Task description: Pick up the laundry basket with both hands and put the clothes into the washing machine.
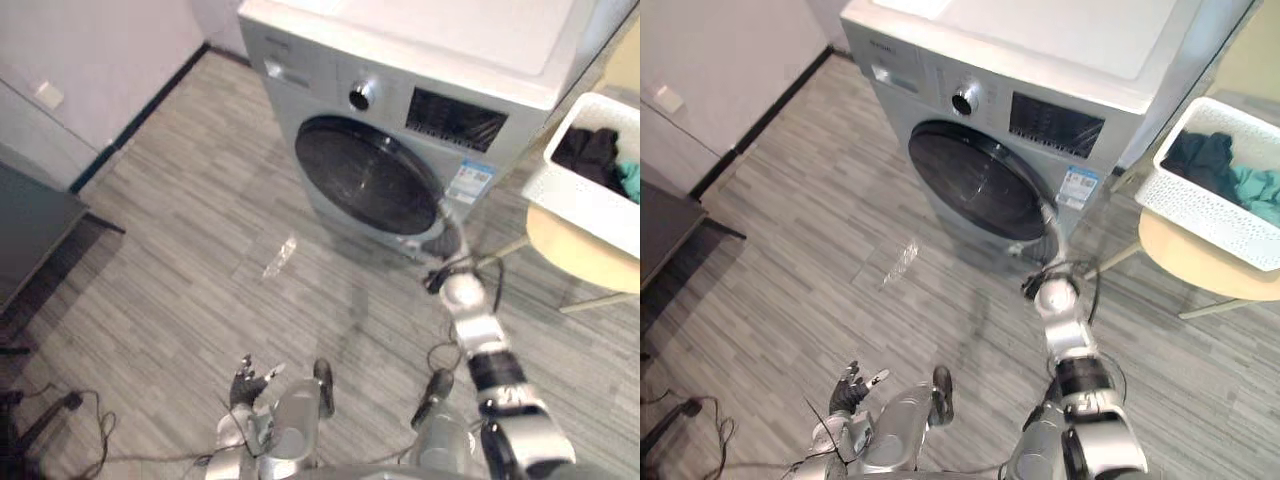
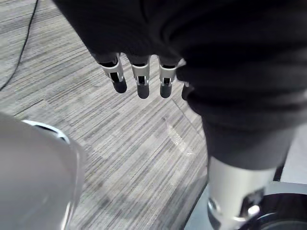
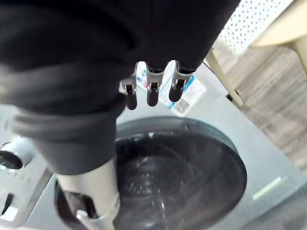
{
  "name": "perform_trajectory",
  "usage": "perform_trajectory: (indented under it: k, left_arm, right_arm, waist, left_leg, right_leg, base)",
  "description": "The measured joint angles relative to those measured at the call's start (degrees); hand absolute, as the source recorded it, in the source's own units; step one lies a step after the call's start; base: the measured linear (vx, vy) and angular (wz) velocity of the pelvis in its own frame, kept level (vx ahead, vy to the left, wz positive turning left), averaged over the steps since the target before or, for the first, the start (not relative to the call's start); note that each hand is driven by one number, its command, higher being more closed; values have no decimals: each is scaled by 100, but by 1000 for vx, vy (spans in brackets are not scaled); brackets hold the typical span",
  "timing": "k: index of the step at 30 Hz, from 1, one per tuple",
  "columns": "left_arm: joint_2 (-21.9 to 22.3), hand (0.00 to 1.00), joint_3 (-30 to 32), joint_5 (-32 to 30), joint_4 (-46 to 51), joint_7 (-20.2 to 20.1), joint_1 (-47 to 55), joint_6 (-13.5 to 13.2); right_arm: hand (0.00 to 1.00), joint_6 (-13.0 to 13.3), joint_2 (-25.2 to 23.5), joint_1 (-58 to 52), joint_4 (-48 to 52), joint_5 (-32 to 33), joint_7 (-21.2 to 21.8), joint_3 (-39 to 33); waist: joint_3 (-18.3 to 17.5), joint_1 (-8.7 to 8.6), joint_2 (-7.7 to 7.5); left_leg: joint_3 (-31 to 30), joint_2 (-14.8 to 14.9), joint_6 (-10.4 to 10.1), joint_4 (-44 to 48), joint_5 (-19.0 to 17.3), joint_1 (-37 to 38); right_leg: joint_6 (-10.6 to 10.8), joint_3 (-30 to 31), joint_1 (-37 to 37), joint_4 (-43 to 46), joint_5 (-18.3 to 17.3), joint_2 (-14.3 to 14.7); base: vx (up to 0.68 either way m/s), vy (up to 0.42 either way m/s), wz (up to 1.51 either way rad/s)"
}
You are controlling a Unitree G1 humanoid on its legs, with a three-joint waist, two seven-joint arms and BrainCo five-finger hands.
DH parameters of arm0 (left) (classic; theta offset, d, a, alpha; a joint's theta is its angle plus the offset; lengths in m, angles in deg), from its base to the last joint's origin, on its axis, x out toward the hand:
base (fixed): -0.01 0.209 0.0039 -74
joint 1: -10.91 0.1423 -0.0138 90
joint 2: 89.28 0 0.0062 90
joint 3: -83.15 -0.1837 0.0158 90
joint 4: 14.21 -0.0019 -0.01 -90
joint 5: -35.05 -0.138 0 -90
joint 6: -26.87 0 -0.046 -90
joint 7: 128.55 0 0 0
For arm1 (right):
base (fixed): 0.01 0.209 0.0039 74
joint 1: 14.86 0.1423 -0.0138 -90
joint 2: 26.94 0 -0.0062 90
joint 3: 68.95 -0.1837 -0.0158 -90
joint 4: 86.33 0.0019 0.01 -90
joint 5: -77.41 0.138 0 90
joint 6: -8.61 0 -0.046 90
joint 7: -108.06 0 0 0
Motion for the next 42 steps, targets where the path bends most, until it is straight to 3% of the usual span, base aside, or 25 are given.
perform_trajectory:
  k: [4,12,17,23,27,31,33,36,37,42]
  left_arm:
    - [-2,0,-77,196,106,0,-120,-12]
    - [-12,0,-124,479,90,72,-390,-65]
    - [-14,0,-126,585,79,122,-555,-127]
    - [-13,0,-155,856,80,149,-752,-260]
    - [-1,0,-284,1110,108,155,-854,-338]
    - [-4,0,-335,1320,322,128,-964,-379]
    - [-10,0,-424,1419,545,80,-967,-381]
    - [-19,0,-581,1426,706,-132,-951,-340]
    - [-23,0,-664,1436,797,-282,-950,-325]
    - [-46,0,-1039,1559,1093,-616,-926,-216]
  right_arm:
    - [0,-186,292,546,-18,-2,-346,-322]
    - [0,-427,729,1374,-202,0,-847,-554]
    - [0,-428,1014,1683,-244,127,-921,-541]
    - [0,-331,1351,2540,-1471,727,-824,-227]
    - [0,-164,1584,3117,-2261,1291,-657,119]
    - [0,-8,1981,3520,-2855,1972,-149,442]
    - [0,81,2163,3768,-3343,2598,381,775]
    - [0,192,2292,3820,-3546,3104,674,1117]
    - [0,185,2435,3850,-3596,3452,1114,1277]
    - [0,132,2675,3833,-3686,4497,2304,2087]
  waist:
    - [269,11,3]
    - [509,44,31]
    - [650,98,79]
    - [717,206,199]
    - [788,398,352]
    - [810,489,400]
    - [815,536,410]
    - [815,544,410]
    - [816,552,412]
    - [815,575,418]
  left_leg:
    - [-209,-87,-40,-276,299,-192]
    - [-360,-83,-69,-460,539,-543]
    - [-380,-86,-61,-466,624,-694]
    - [-501,-89,-70,-462,686,-848]
    - [-595,-86,-76,-443,724,-957]
    - [-687,-89,-63,-472,822,-1137]
    - [-765,-87,-80,-564,910,-1174]
    - [-784,-89,-81,-690,1002,-1159]
    - [-819,-91,-94,-782,1027,-1126]
    - [-915,-4,-219,-1212,1305,-1049]
  right_leg:
    - [42,-197,-153,10,27,-29]
    - [23,-355,-456,19,70,0]
    - [14,-328,-615,12,118,6]
    - [-6,-432,-680,17,132,19]
    - [-25,-503,-719,22,145,30]
    - [-56,-632,-825,23,167,34]
    - [-58,-730,-827,18,166,44]
    - [-67,-779,-823,6,171,47]
    - [-78,-785,-827,-12,180,49]
    - [-176,-919,-821,-179,205,230]
  base:
    - [-54,-64,27]
    - [-37,-31,11]
    - [1,0,-1]
    - [-4,-4,8]
    - [-18,-5,9]
    - [-16,-10,11]
    - [-3,-28,21]
    - [-7,-20,8]
    - [0,0,0]
    - [-21,-56,3]
